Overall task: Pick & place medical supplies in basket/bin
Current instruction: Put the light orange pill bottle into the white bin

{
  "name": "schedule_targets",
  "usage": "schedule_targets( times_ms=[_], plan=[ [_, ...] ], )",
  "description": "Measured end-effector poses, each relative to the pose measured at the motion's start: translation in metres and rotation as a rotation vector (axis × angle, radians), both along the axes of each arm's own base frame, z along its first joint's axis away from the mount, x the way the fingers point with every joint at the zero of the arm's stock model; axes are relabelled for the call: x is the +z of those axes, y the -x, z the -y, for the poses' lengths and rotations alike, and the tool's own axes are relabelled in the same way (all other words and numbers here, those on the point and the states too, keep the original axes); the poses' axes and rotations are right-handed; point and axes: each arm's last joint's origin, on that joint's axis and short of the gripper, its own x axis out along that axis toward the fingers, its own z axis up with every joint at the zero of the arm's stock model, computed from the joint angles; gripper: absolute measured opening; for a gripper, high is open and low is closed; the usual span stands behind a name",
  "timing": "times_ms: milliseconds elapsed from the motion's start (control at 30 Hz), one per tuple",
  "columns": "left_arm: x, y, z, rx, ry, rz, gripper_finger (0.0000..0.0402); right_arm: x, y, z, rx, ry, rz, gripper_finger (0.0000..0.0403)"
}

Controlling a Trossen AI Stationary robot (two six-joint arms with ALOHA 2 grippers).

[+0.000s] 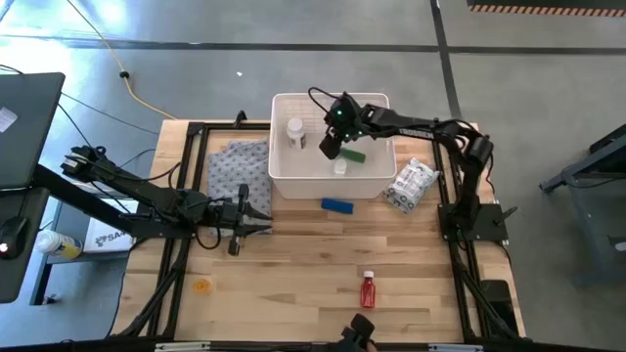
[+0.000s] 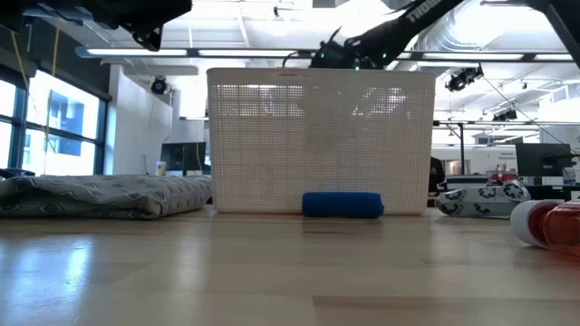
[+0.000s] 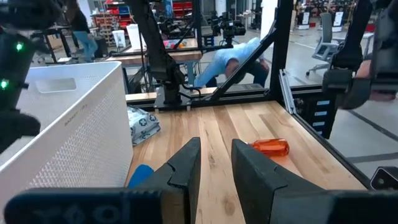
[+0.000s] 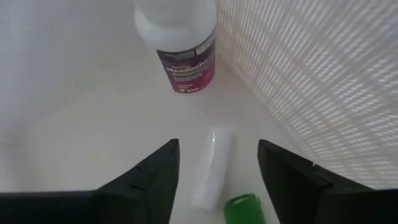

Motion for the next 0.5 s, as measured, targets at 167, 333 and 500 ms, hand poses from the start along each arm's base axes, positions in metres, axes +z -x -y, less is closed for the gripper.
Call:
schedule_targets(
  times_ms=[167,333,500],
  plan=[
    [0.0,0.0,0.0,0.0,0.003,-0.001,0.0124,0.024,0.007,-0.012,0.003,0.04,0.016,0.0238],
    [0.0,0.0,0.0,0.0,0.002,-0.002,0.0124,0.05,0.012,-0.028,0.023,0.073,0.06,0.0246],
    [0.0,0.0,0.0,0.0,0.002,-0.002,0.0124,0.08,0.02,-0.055,0.031,0.135,0.096,0.0247]
  ],
)
